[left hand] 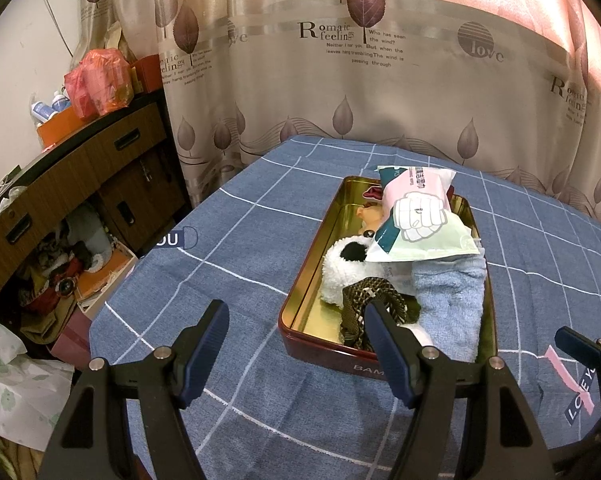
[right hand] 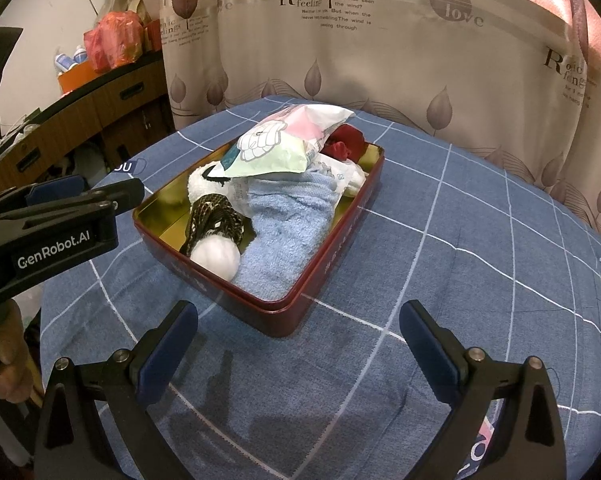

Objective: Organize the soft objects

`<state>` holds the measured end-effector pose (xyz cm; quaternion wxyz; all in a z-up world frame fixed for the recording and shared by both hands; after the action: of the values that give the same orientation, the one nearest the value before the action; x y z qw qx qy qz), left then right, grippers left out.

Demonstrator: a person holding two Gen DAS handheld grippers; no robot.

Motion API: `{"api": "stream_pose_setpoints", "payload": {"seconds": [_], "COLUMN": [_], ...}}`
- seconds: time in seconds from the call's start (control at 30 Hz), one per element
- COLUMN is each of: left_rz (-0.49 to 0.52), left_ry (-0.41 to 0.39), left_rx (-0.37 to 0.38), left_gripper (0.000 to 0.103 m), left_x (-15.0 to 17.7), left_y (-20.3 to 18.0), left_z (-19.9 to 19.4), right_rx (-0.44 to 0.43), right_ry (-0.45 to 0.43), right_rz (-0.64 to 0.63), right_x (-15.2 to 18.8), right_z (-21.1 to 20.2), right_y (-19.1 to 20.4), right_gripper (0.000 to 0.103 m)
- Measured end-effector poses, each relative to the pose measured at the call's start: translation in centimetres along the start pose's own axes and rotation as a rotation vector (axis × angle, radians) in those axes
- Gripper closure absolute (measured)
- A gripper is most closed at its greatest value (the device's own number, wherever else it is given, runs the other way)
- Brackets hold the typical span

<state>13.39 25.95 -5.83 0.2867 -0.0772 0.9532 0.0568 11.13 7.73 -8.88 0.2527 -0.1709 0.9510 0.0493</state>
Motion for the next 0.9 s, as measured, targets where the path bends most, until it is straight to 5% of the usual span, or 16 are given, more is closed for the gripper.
{"api": "stream_pose_setpoints", "payload": {"seconds": [0.9], "left_rz": [0.015], "left_ry": [-0.014], "left_rx": [0.002], "left_gripper": [0.031], "left_x": [-0.01], "left_y": [-0.1], "left_z": [-0.09], "right_rx": [-0.002], "right_ry": [0.008], "right_rz": [-0.007], "right_x": [0.15], "right_z": [0.22], "right_y": [0.35], "right_gripper": [0.003]}}
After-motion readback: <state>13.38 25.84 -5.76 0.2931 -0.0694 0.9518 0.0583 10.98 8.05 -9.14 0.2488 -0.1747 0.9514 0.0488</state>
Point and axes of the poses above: each gripper's, at about its wrist camera, not at the fingertips, and z roughly the way its jaws point, y to its left, x to its underside, the point moved 9 cm from there along z, roughly the way its jaws point, and after that the axes turned 14 degrees about y, right-handed, at the moved point
